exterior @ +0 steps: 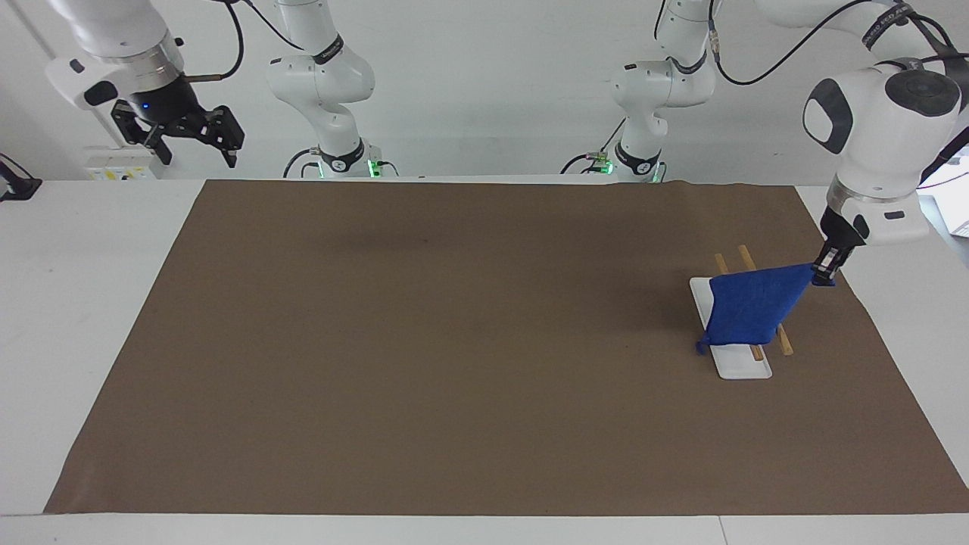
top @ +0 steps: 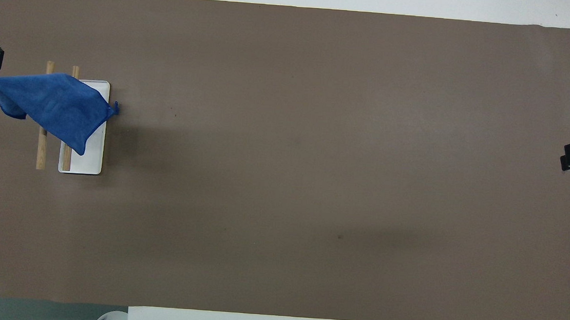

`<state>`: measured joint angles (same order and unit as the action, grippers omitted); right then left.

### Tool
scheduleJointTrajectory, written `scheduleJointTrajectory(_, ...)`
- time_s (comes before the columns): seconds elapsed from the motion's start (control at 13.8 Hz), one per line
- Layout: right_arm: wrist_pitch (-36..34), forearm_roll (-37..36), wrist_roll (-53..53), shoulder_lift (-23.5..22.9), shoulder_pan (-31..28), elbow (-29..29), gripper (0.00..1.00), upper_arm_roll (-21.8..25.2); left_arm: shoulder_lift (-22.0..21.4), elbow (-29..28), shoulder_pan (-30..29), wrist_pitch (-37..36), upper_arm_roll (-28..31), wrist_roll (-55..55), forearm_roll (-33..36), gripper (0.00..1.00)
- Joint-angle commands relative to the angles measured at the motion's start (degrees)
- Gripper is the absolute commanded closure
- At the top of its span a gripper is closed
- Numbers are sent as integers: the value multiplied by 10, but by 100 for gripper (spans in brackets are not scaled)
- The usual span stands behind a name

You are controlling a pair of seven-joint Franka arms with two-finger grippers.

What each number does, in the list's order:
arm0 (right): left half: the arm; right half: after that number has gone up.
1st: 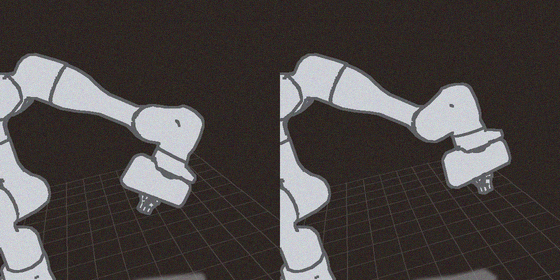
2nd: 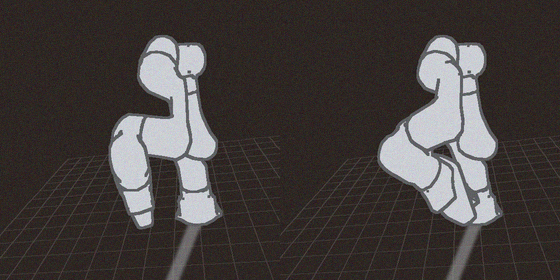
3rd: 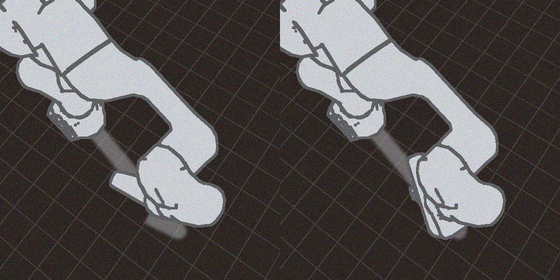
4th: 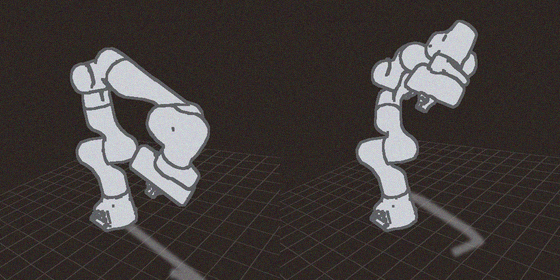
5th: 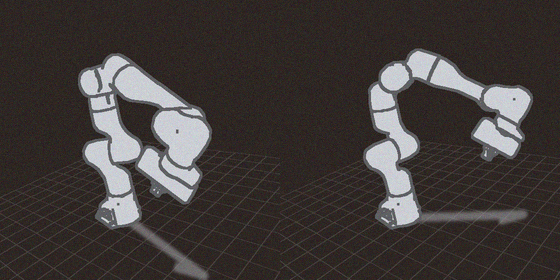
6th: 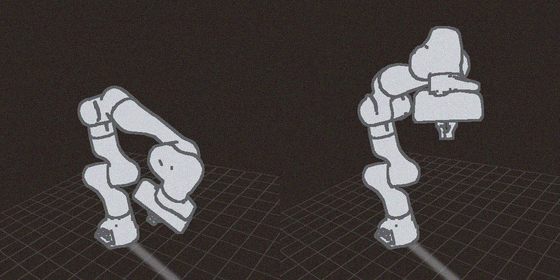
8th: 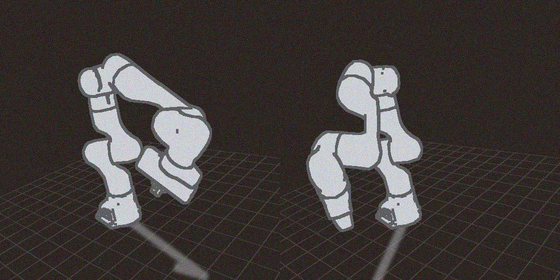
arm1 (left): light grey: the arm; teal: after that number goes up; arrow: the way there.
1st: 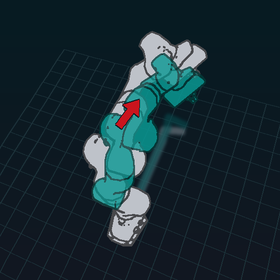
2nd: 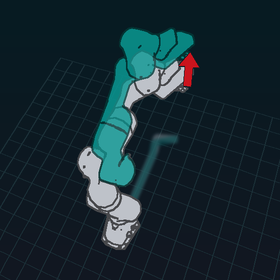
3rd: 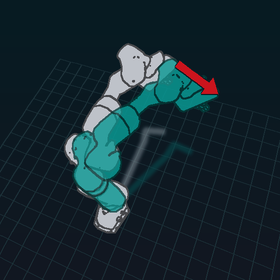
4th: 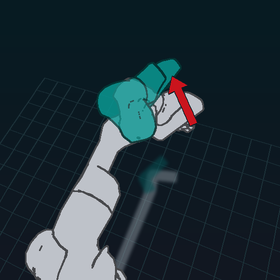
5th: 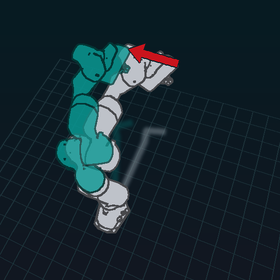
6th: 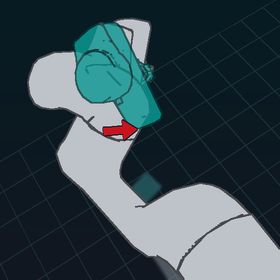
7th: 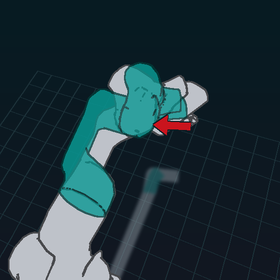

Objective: Right arm passes towel to left arm to hang

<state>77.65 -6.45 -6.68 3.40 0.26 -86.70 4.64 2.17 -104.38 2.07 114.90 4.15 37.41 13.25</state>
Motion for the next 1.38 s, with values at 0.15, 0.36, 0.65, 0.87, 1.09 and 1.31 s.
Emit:
scheduleJointTrajectory(0.15, 55, 28, -9, -6, -1, -38, 0, 5, -51, -77, -55, 37, -7, -106, 8, 11)
scheduleJointTrajectory(0.36, 57, 28, -8, -6, -1, -39, 0, 5, -51, -75, -50, 30, -8, -101, 7, 0)
scheduleJointTrajectory(0.65, 54, 29, -3, -4, -1, -50, 0, 5, -46, -50, -23, -1, -15, -115, -2, 0)
scheduleJointTrajectory(0.87, 51, 29, -3, -2, 1, -49, 0, 6, -26, 67, -16, -139, -14, -245, -105, 0)
scheduleJointTrajectory(1.09, 51, 29, -3, -2, 5, -49, 0, 6, 2, 177, -10, -280, -20, -290, -128, 0)
scheduleJointTrajectory(1.31, 51, 29, -3, -2, 4, -49, 0, 6, 15, 208, 9, -317, -20, -332, -136, 0)
